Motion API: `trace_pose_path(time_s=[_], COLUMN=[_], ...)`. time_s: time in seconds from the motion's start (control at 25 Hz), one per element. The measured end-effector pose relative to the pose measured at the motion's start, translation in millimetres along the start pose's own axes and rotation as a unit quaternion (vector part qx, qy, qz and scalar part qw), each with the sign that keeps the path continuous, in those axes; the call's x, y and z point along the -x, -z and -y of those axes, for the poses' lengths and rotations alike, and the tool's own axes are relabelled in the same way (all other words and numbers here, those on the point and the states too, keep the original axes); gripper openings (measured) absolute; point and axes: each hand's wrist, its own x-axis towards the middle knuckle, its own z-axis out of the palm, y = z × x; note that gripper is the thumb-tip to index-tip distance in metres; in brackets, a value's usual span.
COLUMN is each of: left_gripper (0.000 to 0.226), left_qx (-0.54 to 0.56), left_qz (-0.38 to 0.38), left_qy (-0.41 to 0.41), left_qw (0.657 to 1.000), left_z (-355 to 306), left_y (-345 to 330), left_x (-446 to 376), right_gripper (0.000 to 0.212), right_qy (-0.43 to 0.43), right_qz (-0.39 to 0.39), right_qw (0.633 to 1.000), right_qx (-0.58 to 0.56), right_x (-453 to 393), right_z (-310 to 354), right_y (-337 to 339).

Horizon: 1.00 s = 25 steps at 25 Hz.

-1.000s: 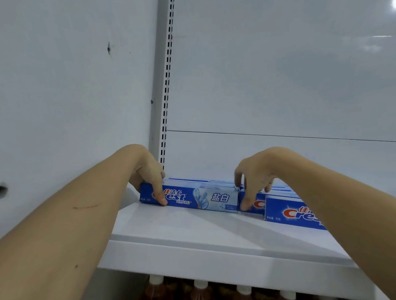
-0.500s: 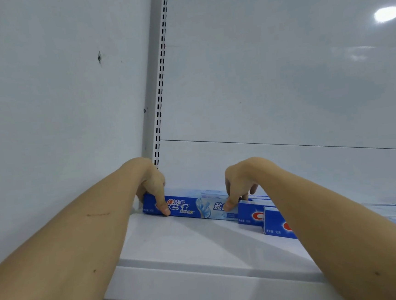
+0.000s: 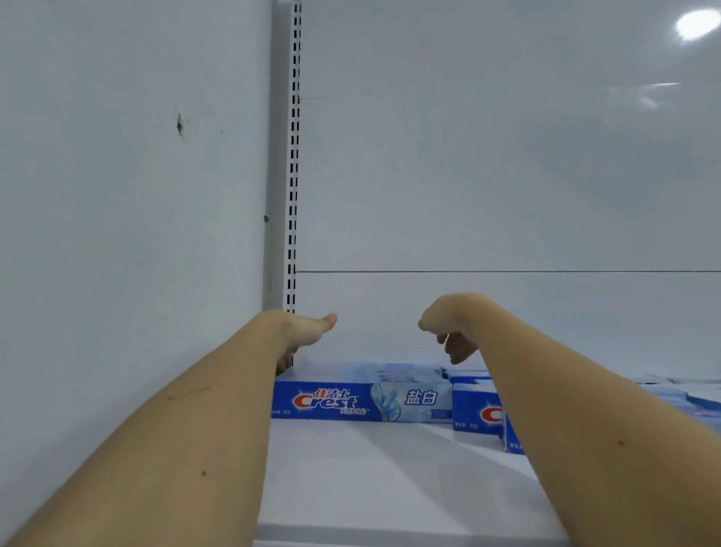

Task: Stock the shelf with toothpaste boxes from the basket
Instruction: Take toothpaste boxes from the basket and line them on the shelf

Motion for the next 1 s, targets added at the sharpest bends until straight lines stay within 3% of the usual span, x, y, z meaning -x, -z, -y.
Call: trace_pose_path(time_s=[0.2, 0.44, 0.52, 0.72, 0.84, 1.0], left_gripper=[0.089, 0.082, 0.083, 0.088, 0.088, 0.089], left_qx=[0.138, 0.184, 0.197, 0.302, 0.323, 0.315], left_qz=[0.013, 0.027, 0.016, 0.045, 0.060, 0.060], left_qy=[-0.006, -0.004, -0.003, 0.005, -0.002, 0.006], left_qw=[0.990, 0.982, 0.980, 0.952, 0.944, 0.947], left_z=[15, 18, 18, 28, 29, 26], left_y=[-7, -11, -13, -14, -15, -15], left_x=[-10, -2, -1, 9, 15, 10], right_gripper=[0.033, 0.010, 0.012, 0.033, 0.037, 0.035], right_qy=[0.024, 0.028, 0.047, 0.024, 0.028, 0.074], right_qz=[0.028, -0.001, -0.022, -0.017, 0.014, -0.018], right_qw=[0.999, 0.983, 0.988, 0.993, 0.999, 0.995], right_qx=[0.020, 0.179, 0.145, -0.117, -0.036, 0.059], right_x=[-3, 13, 9, 17, 38, 46], right_z=[-14, -27, -26, -14, -4, 2], right_y=[-11, -11, -13, -6, -5, -9])
